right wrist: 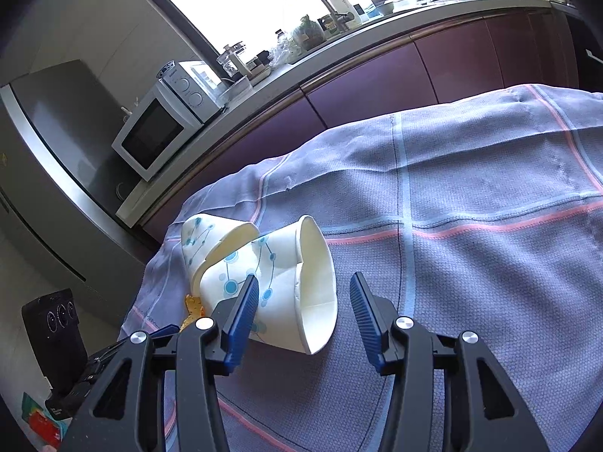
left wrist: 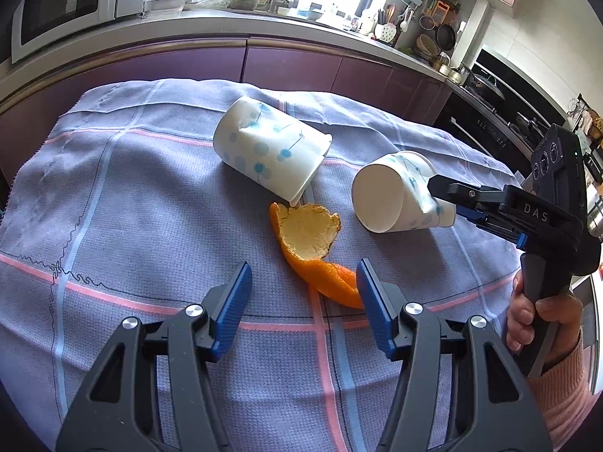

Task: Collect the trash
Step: 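Grasp the orange peel with the left gripper while the right grasps a blue-dotted paper cup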

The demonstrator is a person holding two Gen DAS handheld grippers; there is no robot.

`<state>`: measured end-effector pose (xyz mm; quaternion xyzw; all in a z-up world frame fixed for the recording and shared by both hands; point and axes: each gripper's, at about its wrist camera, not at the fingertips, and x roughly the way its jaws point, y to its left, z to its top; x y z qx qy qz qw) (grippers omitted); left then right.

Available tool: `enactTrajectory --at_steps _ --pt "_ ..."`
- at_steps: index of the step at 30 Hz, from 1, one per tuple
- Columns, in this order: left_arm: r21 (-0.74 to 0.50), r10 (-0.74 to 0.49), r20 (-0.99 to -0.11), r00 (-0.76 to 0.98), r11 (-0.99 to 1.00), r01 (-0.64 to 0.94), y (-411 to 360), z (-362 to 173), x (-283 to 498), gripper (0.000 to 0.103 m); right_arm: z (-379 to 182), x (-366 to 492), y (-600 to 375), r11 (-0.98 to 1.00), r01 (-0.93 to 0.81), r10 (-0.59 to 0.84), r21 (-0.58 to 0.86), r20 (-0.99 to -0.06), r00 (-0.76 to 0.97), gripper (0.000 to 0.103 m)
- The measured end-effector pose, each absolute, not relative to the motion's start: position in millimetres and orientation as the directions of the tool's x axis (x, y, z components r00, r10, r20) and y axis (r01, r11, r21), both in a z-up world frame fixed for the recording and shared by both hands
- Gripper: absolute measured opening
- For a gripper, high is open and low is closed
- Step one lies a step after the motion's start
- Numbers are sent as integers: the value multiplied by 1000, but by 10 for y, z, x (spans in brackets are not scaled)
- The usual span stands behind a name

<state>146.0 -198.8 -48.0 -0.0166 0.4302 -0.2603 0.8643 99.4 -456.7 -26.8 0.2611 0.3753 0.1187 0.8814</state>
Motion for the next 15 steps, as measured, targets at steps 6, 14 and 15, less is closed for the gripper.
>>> enactTrajectory --at_steps 6,14,15 --pt "-278 -481 -739 472 856 436 -2011 -506 1492 50 -267 997 -4525 835 -33 422 550 -599 681 48" --pt "-322 -521 -734 435 831 453 -2017 -536 1513 34 -225 965 -4479 832 -66 443 552 -586 679 31" --pt "-327 -525 -734 431 829 454 -2013 -541 1515 34 -220 959 -4467 832 -72 445 550 -586 677 26"
